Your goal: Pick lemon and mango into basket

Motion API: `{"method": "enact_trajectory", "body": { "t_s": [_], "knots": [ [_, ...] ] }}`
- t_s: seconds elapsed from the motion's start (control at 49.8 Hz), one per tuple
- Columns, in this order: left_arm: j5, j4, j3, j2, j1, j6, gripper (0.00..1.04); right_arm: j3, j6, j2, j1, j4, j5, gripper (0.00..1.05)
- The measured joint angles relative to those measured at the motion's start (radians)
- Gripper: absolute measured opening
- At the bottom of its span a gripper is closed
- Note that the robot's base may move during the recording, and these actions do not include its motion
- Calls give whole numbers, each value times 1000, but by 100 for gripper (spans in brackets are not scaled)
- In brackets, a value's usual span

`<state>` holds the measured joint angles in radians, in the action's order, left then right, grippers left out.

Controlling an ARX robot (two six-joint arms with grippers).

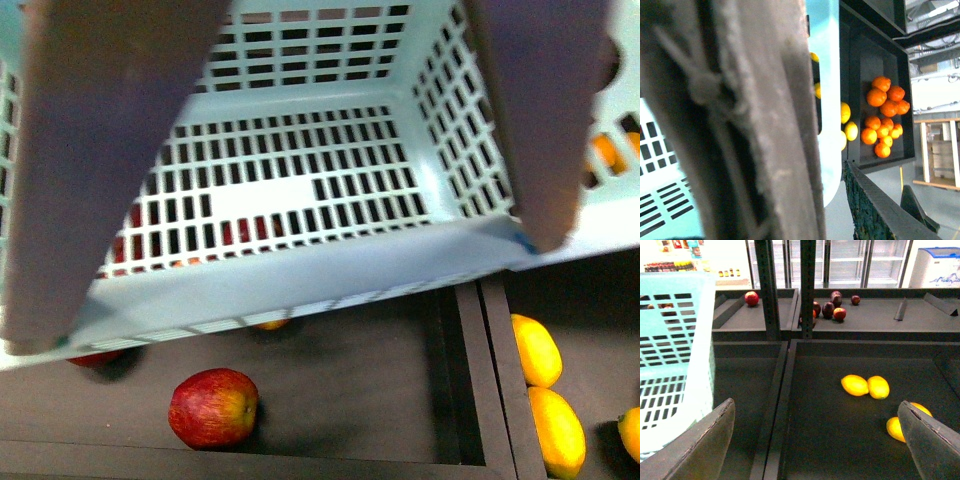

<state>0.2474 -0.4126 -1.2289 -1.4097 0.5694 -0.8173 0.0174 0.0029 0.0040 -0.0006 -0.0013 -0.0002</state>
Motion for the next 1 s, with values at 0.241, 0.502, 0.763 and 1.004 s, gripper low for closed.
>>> {"method": "enact_trajectory", "body": {
  "t_s": [0.241,0.502,0.763,1.004],
  "knots": [
    [7,0,0,-1,9,0,28,0,0,0,0,0,0,96],
    [-13,0,0,-1,8,0,28,0,0,0,0,0,0,96],
    [-2,0,0,0,7,0,28,121,200,336,-162,-220,6,96],
    [-3,0,0,-1,9,0,28,164,97,887,-468,267,-50,96]
  ]
}}
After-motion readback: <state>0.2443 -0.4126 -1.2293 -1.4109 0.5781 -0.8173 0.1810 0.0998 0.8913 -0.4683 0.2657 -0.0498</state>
